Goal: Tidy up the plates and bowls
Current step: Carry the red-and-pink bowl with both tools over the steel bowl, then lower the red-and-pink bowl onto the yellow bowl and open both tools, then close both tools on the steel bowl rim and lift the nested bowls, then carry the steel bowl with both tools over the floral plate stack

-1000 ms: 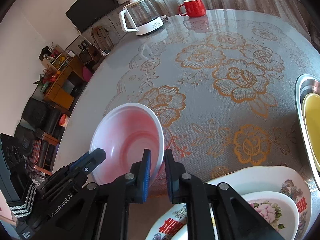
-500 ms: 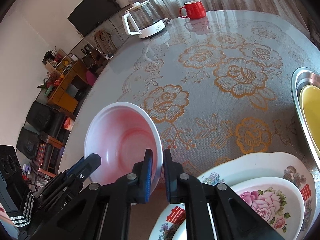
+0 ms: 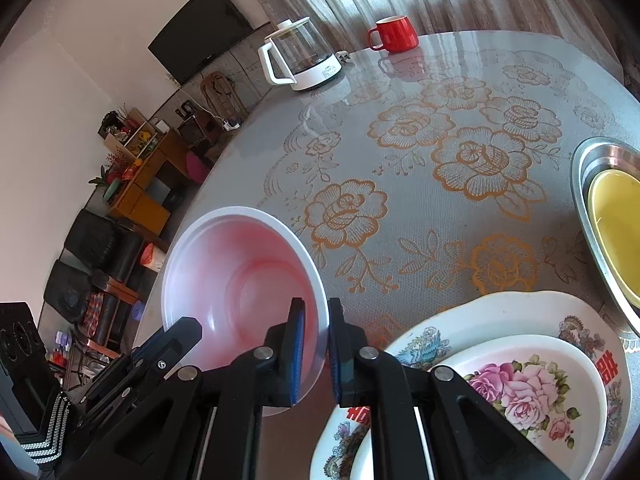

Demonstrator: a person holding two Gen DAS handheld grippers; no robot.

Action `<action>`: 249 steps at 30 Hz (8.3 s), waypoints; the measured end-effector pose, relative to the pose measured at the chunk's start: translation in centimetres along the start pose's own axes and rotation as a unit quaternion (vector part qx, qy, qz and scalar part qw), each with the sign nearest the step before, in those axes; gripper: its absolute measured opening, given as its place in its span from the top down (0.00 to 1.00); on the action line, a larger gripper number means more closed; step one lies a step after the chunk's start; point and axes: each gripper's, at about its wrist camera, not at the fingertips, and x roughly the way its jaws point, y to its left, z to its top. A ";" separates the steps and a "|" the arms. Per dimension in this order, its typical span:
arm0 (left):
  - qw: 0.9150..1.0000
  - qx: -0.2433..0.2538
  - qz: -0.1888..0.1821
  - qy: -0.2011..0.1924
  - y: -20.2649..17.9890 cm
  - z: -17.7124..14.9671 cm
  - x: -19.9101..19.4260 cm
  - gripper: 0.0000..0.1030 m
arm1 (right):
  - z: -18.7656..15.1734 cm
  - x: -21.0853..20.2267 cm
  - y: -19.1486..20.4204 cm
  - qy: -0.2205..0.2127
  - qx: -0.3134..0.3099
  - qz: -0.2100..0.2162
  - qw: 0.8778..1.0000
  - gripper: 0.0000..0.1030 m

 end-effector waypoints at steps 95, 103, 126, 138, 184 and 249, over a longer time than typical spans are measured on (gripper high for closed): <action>0.974 0.202 -0.057 0.083 -24.4 2.1 11.2 0.81 | -0.8 -15.1 -22.6 -0.153 0.174 -0.172 0.958 0.82; 0.976 0.194 -0.054 0.085 -23.3 2.0 11.3 0.81 | -1.7 -15.6 -22.5 -0.165 0.174 -0.170 0.956 0.82; 0.974 0.218 -0.035 0.044 -22.0 2.7 11.0 0.81 | -3.2 -16.1 -23.6 -0.165 0.191 -0.182 0.950 0.71; 0.971 0.233 -0.030 0.040 -22.1 2.5 11.6 0.81 | -2.8 -15.2 -23.7 -0.152 0.175 -0.185 0.955 0.71; 0.966 0.193 -0.115 0.132 -24.6 2.1 15.4 0.86 | -1.1 -12.7 -25.2 -0.095 0.180 -0.177 0.963 0.86; 0.956 0.226 -0.130 0.137 -27.0 -0.9 13.1 0.84 | -4.7 -15.3 -27.4 -0.120 0.236 -0.149 0.953 0.81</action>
